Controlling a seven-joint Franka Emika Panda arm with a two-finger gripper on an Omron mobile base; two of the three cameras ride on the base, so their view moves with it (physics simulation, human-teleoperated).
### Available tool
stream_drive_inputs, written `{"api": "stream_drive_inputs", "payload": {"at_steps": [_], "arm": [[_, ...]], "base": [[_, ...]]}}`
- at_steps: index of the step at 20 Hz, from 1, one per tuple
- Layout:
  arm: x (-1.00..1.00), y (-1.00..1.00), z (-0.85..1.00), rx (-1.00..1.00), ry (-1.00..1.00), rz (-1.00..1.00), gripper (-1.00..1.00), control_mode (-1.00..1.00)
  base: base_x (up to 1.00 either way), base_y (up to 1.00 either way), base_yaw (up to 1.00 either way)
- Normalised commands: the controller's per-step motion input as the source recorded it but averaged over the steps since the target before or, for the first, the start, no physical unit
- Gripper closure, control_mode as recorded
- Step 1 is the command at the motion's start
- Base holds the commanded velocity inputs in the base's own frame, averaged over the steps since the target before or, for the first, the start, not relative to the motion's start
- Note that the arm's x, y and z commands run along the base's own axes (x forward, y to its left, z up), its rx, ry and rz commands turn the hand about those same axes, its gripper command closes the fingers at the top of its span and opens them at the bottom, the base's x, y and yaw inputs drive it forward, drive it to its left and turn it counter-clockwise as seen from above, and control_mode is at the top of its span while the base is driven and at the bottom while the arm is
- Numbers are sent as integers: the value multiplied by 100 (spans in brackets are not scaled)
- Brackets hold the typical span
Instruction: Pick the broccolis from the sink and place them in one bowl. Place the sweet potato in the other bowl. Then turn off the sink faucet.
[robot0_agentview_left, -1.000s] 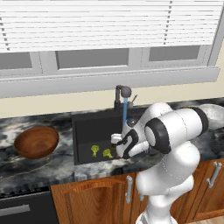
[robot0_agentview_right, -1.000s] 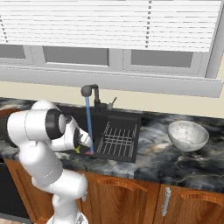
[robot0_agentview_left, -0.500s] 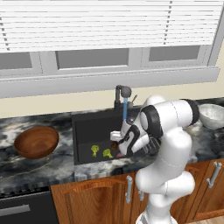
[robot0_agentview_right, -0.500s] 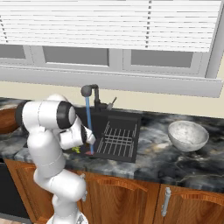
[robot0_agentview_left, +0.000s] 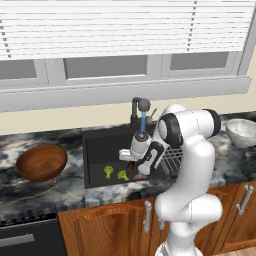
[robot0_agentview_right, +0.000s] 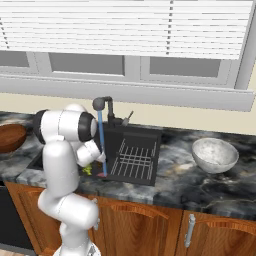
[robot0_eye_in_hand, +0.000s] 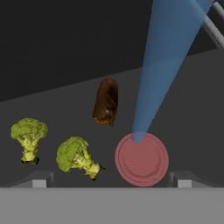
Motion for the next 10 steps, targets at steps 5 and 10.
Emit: {"api": "stream_drive_inputs", "payload": {"at_steps": [5, 10], "arm": [[9, 0, -44, 0, 0, -1, -100, -100], [15, 0, -29, 0, 0, 0, -100, -100]], "base": [[0, 0, 0], [0, 0, 0]]}}
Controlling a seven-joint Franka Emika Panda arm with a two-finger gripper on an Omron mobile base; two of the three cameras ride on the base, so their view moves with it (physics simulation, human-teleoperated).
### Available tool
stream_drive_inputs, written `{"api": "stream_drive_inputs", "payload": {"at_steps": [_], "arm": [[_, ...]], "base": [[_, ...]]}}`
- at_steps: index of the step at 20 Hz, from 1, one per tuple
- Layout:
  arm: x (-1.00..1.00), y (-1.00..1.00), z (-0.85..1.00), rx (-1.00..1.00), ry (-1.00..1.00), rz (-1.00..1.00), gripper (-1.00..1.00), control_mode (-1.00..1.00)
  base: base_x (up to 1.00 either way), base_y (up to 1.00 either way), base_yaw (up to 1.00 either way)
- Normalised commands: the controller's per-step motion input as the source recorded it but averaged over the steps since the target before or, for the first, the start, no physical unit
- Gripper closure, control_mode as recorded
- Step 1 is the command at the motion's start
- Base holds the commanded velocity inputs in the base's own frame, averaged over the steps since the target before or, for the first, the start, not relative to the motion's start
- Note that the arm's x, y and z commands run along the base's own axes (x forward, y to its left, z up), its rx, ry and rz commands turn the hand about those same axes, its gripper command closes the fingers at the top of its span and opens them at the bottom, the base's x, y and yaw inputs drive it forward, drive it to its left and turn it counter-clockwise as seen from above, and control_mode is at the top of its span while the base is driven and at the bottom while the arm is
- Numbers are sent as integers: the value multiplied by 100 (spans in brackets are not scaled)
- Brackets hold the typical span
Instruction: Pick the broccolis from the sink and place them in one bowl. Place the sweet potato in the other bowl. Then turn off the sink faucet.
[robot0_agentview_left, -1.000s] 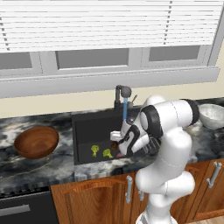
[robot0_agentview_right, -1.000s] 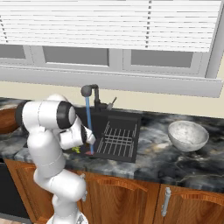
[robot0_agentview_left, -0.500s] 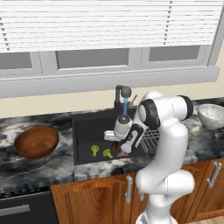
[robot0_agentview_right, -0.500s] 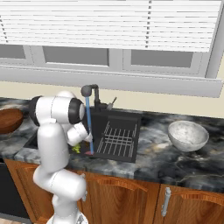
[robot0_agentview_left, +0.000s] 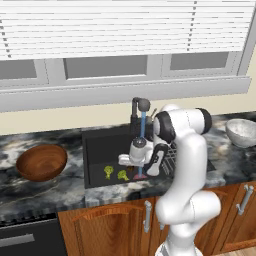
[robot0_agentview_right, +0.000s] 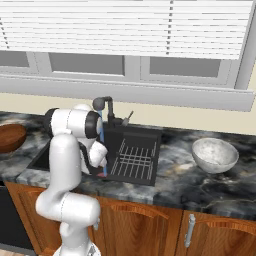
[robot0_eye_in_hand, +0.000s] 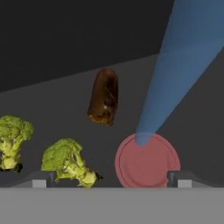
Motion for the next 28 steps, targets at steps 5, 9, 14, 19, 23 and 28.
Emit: {"api": "stream_drive_inputs", "payload": {"at_steps": [5, 9, 14, 19, 23, 28], "arm": [[26, 0, -20, 0, 0, 0, -100, -100], [32, 0, -13, 0, 0, 0, -100, -100], [34, 0, -6, 0, 0, 0, -100, -100], [40, 0, -3, 0, 0, 0, -100, -100], [42, 0, -3, 0, 0, 0, -100, -100], [38, 1, -6, 0, 0, 0, -100, -100]], "base": [[0, 0, 0], [0, 0, 0], [0, 0, 0], [0, 0, 0], [0, 0, 0], [0, 0, 0]]}}
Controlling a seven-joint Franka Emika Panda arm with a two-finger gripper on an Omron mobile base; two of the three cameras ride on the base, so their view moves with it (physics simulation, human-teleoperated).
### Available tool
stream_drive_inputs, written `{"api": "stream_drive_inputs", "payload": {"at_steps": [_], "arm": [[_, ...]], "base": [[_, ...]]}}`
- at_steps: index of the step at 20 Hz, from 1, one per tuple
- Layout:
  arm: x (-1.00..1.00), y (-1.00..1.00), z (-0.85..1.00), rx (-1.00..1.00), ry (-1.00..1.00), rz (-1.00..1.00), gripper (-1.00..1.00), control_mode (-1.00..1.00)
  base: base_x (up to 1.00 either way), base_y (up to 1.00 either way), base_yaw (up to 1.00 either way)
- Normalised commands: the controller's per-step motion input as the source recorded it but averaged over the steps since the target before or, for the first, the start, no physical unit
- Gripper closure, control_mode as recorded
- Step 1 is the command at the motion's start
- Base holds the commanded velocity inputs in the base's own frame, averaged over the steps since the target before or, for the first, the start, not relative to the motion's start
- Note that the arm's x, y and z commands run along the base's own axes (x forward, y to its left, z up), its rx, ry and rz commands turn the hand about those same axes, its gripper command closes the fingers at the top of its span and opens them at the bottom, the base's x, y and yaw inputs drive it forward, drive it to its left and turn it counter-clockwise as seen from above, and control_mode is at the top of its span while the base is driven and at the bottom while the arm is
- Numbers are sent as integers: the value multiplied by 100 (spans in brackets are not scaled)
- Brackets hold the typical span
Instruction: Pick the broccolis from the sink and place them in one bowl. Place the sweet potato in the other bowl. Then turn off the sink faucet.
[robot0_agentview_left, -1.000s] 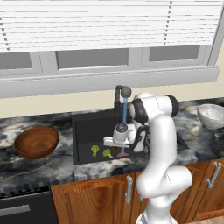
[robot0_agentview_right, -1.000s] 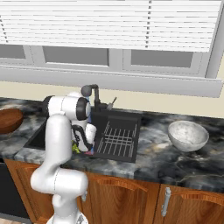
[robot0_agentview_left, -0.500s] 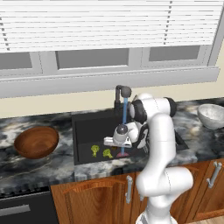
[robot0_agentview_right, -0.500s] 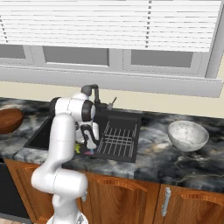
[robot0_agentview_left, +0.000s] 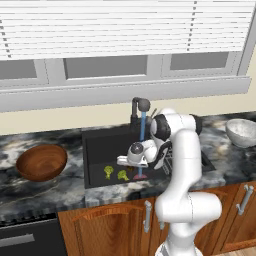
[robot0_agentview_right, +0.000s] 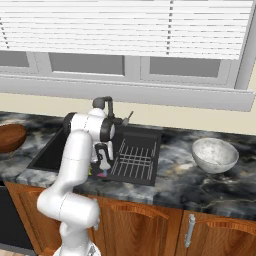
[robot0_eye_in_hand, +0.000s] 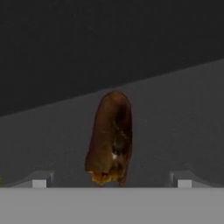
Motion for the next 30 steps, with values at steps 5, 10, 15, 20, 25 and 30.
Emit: {"api": "stream_drive_inputs", "payload": {"at_steps": [5, 10, 15, 20, 25, 30], "arm": [[31, 0, -24, 0, 2, 0, -100, -100], [31, 0, -36, 1, 5, 0, -100, -100], [34, 0, -32, 3, 4, 0, -100, -100], [35, 0, -27, 1, 2, 0, -100, -100], [20, -1, -20, 0, 1, -3, 100, -100], [0, -25, -4, 2, -3, -1, 100, -100]], "base": [[0, 0, 0], [0, 0, 0], [0, 0, 0], [0, 0, 0], [0, 0, 0], [0, 0, 0]]}}
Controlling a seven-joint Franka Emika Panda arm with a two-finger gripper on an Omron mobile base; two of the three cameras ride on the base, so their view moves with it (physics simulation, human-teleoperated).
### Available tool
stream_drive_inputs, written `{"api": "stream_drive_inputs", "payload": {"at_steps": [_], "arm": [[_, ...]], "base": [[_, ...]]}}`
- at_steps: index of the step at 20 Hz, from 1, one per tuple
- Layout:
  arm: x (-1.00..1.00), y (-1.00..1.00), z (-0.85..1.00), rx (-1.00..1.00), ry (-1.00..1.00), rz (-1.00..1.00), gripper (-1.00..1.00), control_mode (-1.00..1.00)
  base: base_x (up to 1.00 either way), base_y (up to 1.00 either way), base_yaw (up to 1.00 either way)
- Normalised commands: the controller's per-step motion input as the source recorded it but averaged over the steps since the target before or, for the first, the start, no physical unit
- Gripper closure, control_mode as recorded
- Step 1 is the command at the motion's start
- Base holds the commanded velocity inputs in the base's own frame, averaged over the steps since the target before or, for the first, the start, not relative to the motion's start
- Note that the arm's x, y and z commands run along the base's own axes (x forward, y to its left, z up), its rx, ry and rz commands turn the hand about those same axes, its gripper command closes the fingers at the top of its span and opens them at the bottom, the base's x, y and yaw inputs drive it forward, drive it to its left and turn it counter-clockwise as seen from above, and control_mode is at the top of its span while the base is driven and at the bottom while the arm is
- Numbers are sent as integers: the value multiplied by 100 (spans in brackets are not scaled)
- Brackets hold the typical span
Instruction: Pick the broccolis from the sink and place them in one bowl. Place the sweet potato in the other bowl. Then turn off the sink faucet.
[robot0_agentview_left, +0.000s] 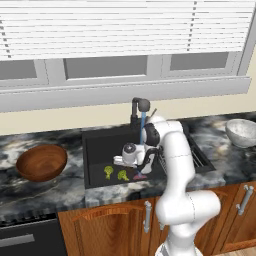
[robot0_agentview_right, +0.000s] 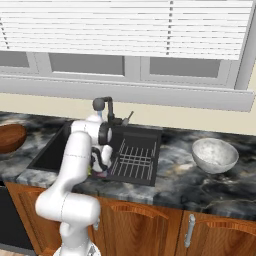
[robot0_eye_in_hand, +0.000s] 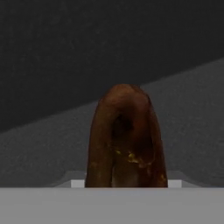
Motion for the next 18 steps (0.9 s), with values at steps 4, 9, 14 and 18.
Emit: {"api": "stream_drive_inputs", "payload": {"at_steps": [4, 9, 14, 18], "arm": [[-12, -11, 11, 3, -11, 0, 100, -100], [-12, 51, 31, -7, -11, 0, 100, -100], [-9, 89, 40, -14, -4, 0, 100, -100], [-49, 16, 89, -2, -15, 0, 100, -100]], "base": [[0, 0, 0], [0, 0, 0], [0, 0, 0], [0, 0, 0]]}}
